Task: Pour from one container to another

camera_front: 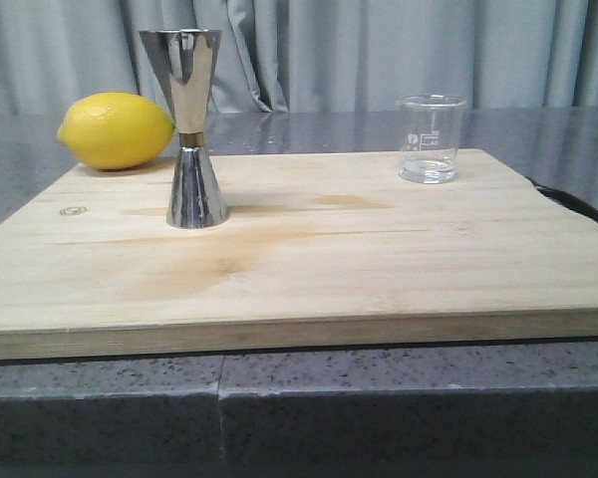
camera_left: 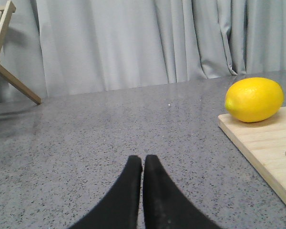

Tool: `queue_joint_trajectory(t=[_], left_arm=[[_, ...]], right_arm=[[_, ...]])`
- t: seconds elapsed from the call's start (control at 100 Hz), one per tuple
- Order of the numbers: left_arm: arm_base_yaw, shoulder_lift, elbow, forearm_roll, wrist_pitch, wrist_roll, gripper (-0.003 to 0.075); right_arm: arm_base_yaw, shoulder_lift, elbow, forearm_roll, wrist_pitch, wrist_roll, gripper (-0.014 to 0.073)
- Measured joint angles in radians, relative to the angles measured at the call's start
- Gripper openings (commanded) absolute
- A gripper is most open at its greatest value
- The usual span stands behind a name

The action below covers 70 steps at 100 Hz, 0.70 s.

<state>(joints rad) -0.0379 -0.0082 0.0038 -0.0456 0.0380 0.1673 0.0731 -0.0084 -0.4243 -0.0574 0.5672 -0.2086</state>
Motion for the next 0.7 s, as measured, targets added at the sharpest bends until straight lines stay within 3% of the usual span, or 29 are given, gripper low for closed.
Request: queue_joint_trajectory(t=[0.11, 0.28, 0.43, 0.7], left_arm=[[0.000, 0.000, 0.000, 0.000, -0.002, 0.000, -0.0019], [0.000, 0.000, 0.000, 0.000, -0.002, 0.000, -0.0019], [0.000, 0.000, 0.000, 0.000, -0.002, 0.000, -0.0019], [0.000, 0.000, 0.000, 0.000, -0.002, 0.000, -0.0019]], right_arm=[[0.000, -0.002, 0.139, 0.084, -0.199, 0.030, -0.0071], [0.000, -0.002, 0.305, 0.113, -0.423, 0.197, -0.0071], [0.000, -0.002, 0.404, 0.046, -0.482, 0.320, -0.0071], [0.000, -0.002, 0.451, 0.003, -0.524, 0.346, -0.0071]])
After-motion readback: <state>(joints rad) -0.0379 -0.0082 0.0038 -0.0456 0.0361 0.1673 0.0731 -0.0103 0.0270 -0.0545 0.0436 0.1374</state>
